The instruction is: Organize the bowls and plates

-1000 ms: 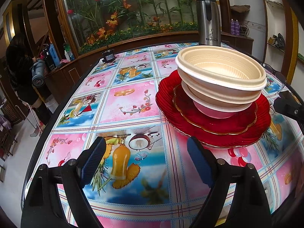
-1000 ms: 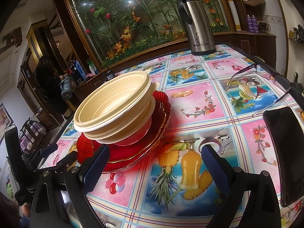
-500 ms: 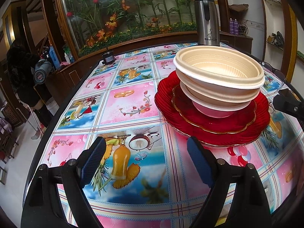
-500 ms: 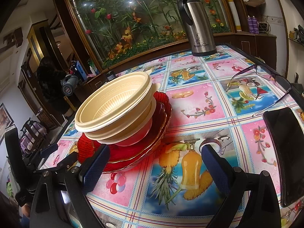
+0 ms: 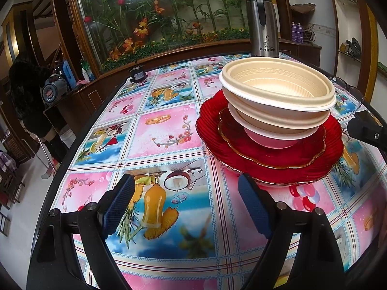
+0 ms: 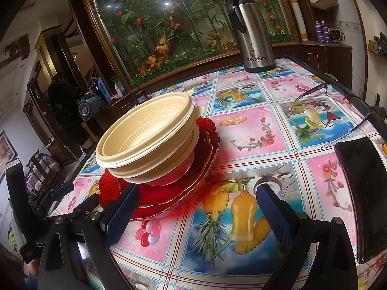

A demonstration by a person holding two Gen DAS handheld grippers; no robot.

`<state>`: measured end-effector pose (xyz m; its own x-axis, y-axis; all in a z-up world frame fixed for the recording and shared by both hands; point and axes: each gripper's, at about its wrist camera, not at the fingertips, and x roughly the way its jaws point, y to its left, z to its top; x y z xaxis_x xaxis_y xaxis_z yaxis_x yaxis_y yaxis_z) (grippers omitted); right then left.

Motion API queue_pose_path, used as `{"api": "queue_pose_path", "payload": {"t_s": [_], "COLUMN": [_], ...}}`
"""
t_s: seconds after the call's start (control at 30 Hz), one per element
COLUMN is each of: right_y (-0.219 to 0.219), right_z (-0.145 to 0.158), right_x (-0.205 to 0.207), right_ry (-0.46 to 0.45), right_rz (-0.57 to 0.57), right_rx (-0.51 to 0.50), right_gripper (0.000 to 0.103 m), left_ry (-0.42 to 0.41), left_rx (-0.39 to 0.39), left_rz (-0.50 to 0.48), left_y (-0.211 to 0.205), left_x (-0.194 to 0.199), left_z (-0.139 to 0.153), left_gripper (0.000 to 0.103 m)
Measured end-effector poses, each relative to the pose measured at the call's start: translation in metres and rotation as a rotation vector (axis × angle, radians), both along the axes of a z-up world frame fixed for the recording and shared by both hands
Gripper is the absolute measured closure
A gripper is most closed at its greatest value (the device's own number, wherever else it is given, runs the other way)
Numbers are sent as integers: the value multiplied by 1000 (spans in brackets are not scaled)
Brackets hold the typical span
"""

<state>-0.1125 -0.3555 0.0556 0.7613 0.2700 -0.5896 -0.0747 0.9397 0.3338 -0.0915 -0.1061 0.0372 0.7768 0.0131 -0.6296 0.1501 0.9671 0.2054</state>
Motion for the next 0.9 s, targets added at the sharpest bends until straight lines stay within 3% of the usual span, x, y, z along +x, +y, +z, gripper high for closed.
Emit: {"api": "queue_pose_path", "payload": {"t_s": [0.37,0.9], "right_y": [0,-1], "right_z": [1,0], "right_x": [0,-1], "right_ry": [-1,0], "right_rz": [5,16], "right_rx": [4,15], "right_gripper": [5,5], "left_ry": [90,16], "left_rx": [-138,-54], "left_rz": [-37,-54], "left_y": [18,6], "left_x": [1,-14], "left_z": [4,19], "left_gripper": [15,15]}}
